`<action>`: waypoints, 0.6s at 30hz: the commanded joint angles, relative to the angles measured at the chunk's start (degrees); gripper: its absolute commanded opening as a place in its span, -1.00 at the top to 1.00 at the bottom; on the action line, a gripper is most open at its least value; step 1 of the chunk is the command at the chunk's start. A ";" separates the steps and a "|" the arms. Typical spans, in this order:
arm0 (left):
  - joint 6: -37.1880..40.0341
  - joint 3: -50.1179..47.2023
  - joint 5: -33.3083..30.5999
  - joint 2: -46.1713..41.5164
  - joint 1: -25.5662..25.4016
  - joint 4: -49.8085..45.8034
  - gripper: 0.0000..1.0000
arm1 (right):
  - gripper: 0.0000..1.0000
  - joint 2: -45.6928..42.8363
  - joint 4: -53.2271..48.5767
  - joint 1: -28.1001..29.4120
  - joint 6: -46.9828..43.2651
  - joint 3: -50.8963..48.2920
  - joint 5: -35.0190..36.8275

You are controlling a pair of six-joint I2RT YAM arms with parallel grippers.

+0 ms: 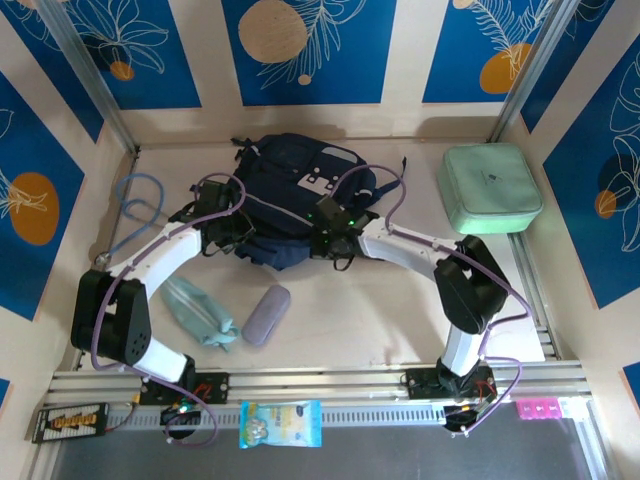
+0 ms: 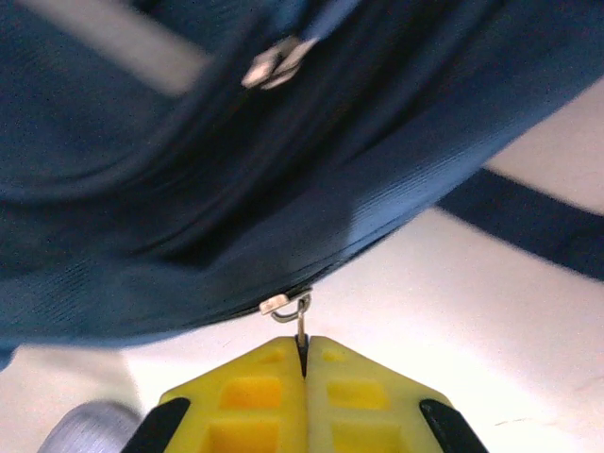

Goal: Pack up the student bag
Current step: Zip the student bag at the center of the table.

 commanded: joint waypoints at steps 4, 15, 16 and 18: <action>2.85 1.84 0.33 -1.95 0.52 -0.14 1.00 | 1.00 0.93 -0.06 -7.62 -4.57 -1.34 2.18; 4.35 2.41 -0.08 -3.28 0.52 -1.61 1.00 | 1.00 5.05 8.22 -18.84 -18.40 -0.58 -4.15; 4.81 2.42 0.39 -3.21 0.52 -1.39 1.00 | 1.00 5.71 8.12 -19.96 -18.37 -0.05 -4.58; 5.82 3.07 1.93 -2.54 0.52 -1.55 1.00 | 1.00 7.03 7.72 -21.74 -17.38 1.13 -4.59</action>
